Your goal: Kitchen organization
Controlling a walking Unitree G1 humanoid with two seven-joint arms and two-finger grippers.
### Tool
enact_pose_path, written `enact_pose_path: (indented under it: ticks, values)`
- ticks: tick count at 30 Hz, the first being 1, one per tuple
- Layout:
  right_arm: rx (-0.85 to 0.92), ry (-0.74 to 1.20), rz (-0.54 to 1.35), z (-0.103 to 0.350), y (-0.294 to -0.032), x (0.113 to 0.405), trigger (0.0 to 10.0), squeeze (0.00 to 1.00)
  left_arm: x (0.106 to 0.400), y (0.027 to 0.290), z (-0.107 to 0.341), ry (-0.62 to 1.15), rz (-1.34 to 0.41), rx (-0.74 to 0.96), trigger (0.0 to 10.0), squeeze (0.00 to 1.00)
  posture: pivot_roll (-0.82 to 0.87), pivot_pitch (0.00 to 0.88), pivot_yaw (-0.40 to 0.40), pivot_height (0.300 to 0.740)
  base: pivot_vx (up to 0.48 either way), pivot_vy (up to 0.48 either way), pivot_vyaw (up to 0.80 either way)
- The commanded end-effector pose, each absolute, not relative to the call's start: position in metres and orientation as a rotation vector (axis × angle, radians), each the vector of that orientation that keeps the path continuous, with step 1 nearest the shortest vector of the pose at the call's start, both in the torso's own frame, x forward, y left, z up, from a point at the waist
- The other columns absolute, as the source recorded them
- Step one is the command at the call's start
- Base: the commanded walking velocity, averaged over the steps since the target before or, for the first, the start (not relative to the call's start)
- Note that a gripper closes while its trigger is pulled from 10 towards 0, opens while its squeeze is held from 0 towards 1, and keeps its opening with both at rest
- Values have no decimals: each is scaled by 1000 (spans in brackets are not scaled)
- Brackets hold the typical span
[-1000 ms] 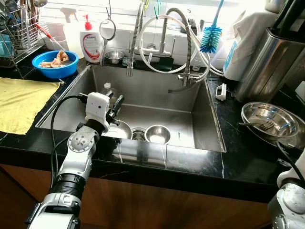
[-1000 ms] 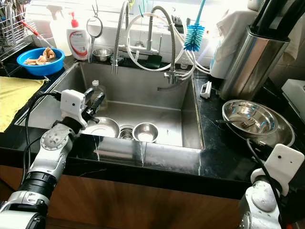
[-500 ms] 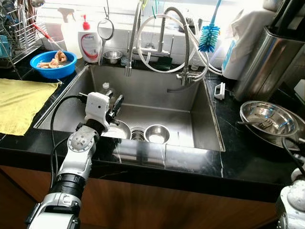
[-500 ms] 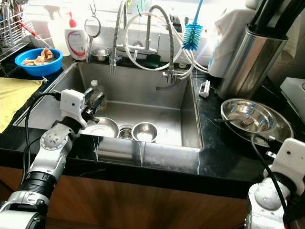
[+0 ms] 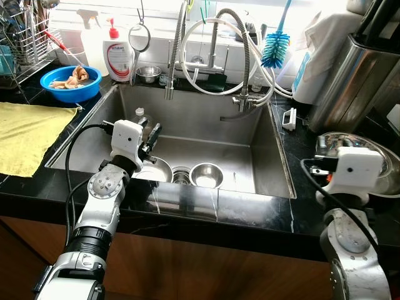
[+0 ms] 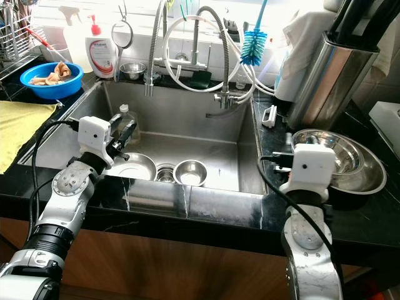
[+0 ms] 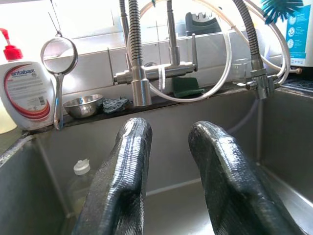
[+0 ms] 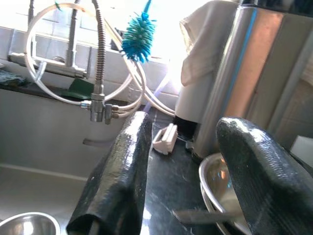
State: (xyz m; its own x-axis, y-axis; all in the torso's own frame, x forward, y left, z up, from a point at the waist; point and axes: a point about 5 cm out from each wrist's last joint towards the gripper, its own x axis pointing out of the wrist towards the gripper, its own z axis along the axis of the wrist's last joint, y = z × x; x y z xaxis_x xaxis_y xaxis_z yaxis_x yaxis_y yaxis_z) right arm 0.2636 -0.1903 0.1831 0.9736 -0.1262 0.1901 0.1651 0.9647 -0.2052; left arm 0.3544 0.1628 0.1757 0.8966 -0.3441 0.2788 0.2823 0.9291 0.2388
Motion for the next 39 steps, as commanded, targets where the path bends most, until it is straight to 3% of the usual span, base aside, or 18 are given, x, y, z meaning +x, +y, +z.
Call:
enact_pose_path:
  ticks: [1, 5, 6, 7, 36, 37, 38, 39]
  values:
    - [-223, -176, -133, 183, -192, 265, 10000, 1000, 356, 160, 179, -336, -339, 210, 10000, 0, 84, 0, -70, 740, 0, 0, 0]
    - [-253, -164, -57, 182, -187, 267, 10000, 1000, 356, 160, 179, -337, -343, 211, 10000, 0, 85, 0, -67, 740, 0, 0, 0]
    - [-242, -151, -50, 180, -186, 267, 10000, 788, 356, 160, 179, -337, -344, 211, 10000, 0, 84, 0, -66, 740, 0, 0, 0]
    - [-252, -134, -51, 177, -186, 267, 10000, 0, 356, 160, 179, -337, -345, 211, 10000, 0, 85, 0, -67, 740, 0, 0, 0]
    - [-480, 0, -142, 161, -203, 267, 10000, 0, 356, 159, 176, -326, -342, 206, 10000, 0, 87, 0, -69, 740, 0, 0, 0]
    - [-481, 2, -145, 161, -203, 267, 4824, 0, 356, 158, 176, -326, -342, 205, 10000, 0, 86, 0, -69, 740, 0, 0, 0]
    - [-481, 3, -146, 161, -203, 267, 4824, 0, 356, 158, 176, -326, -342, 205, 10000, 0, 86, 0, -69, 740, 0, 0, 0]
    - [-478, 3, -147, 161, -203, 267, 0, 0, 356, 158, 176, -326, -342, 205, 10000, 0, 87, 0, -70, 740, 0, 0, 0]
